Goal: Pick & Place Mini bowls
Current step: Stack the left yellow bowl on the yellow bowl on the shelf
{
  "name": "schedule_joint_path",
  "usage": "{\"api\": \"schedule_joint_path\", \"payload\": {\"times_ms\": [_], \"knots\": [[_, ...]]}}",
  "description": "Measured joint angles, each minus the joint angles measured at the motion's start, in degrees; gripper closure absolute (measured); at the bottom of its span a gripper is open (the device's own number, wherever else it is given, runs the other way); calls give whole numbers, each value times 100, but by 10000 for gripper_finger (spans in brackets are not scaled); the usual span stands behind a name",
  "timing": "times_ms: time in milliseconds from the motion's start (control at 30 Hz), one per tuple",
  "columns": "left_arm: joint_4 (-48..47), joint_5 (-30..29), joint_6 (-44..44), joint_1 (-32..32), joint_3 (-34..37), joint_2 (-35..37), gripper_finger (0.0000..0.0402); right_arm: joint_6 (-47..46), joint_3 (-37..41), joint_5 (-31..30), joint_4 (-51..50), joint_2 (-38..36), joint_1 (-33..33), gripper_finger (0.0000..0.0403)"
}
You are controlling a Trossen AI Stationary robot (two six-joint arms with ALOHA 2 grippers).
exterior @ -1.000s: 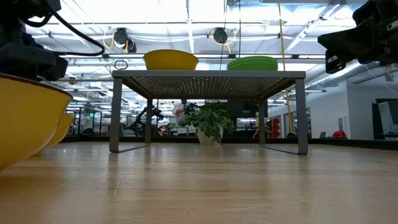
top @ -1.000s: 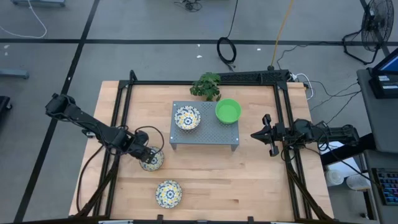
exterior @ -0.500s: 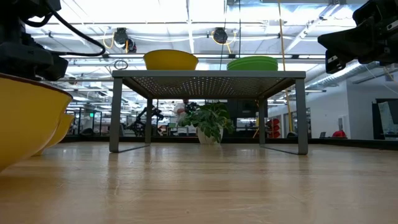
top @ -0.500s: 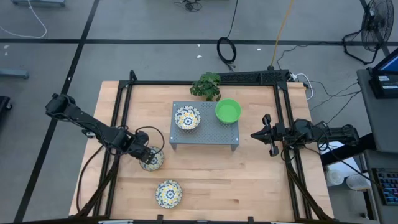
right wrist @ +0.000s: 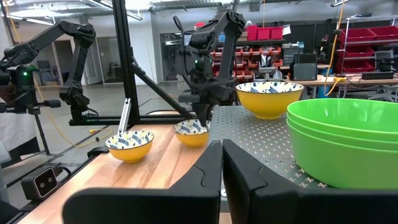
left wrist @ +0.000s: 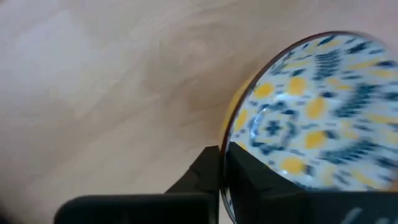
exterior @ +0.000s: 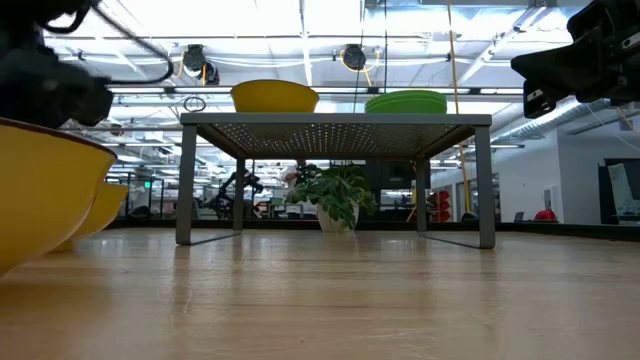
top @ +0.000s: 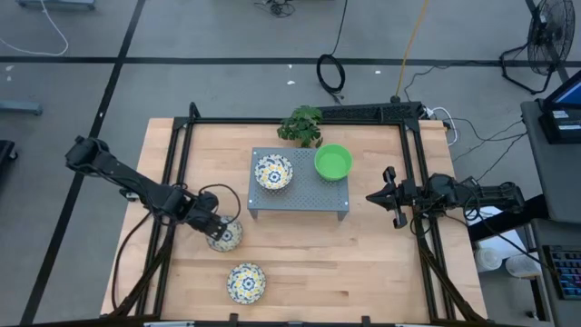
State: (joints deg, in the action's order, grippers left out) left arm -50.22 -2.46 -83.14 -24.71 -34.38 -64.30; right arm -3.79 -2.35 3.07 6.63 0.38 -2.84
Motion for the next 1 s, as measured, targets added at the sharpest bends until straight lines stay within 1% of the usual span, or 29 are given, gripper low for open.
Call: {"api": "schedule_joint_path", "payload": {"times_ms": [67,167,233,400,533,600,733,900,1000], "knots": [[70,-6,-72,-3,-7,3,388,-2,-2,-2,-2,0,0,403],[104,1,-72,-1,19,-20,371,0,-1,-1,-2,0,1,403],[81,-1,-54,0,21,-17,367,-2,-2,0,2,0,-1,403],[120,-12,-19,-1,2,6,391,-1,-1,-1,-4,1,0,403],[119,-17,120,0,10,-5,386,-1,-2,-2,-2,2,1,403],[127,-19,168,0,10,27,390,0,-2,-2,-1,2,1,403],[222,-38,241,0,22,206,392,-1,-2,-2,-2,2,-1,403],[406,-80,482,-7,44,593,394,-2,-2,0,2,2,1,403],[427,-282,549,1,40,848,393,-2,-2,0,0,2,-1,403]]}}
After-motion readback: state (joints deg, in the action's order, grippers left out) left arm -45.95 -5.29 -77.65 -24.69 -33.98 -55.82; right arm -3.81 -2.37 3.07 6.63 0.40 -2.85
